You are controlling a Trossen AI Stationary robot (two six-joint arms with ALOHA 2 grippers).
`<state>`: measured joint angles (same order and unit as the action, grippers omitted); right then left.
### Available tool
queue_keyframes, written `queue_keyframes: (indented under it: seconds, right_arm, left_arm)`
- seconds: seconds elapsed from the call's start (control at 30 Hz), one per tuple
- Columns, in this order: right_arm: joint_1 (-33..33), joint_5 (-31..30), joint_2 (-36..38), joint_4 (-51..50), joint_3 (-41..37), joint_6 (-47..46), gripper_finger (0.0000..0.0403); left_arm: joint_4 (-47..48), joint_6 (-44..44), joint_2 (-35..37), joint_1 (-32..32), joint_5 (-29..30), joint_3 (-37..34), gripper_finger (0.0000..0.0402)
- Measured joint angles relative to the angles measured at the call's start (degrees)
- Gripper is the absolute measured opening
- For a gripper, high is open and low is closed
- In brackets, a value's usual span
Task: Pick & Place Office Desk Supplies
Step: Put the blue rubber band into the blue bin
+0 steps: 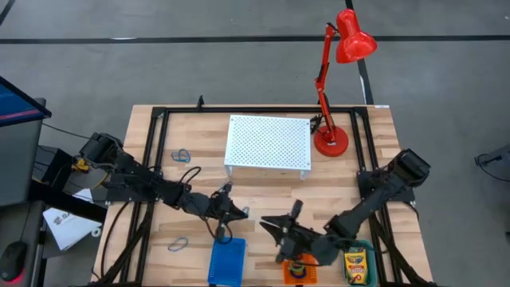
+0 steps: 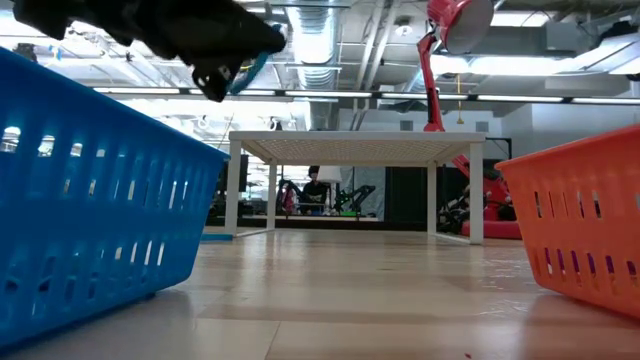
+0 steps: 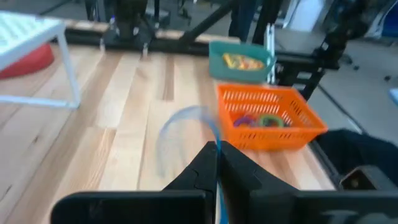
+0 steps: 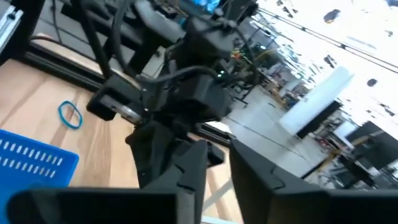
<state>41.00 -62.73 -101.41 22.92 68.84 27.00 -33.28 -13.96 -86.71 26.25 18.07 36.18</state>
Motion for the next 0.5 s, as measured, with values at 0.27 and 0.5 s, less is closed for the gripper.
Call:
queue_keyframes:
  seconds: [0.27,0.5]
  right_arm:
    - [7.57,-10.86,2.06,-0.86,0.11,-0.13,0.011]
    - [12.05,-20.28,2.1,-7.27,0.13,-7.27,0.0113]
  left_arm:
    - [5.29,1.04,4.37,6.59,-7.43,-0.04,0.0001]
    - [12.39,4.77,7.54,16.62,-8.66,-0.24,0.0001]
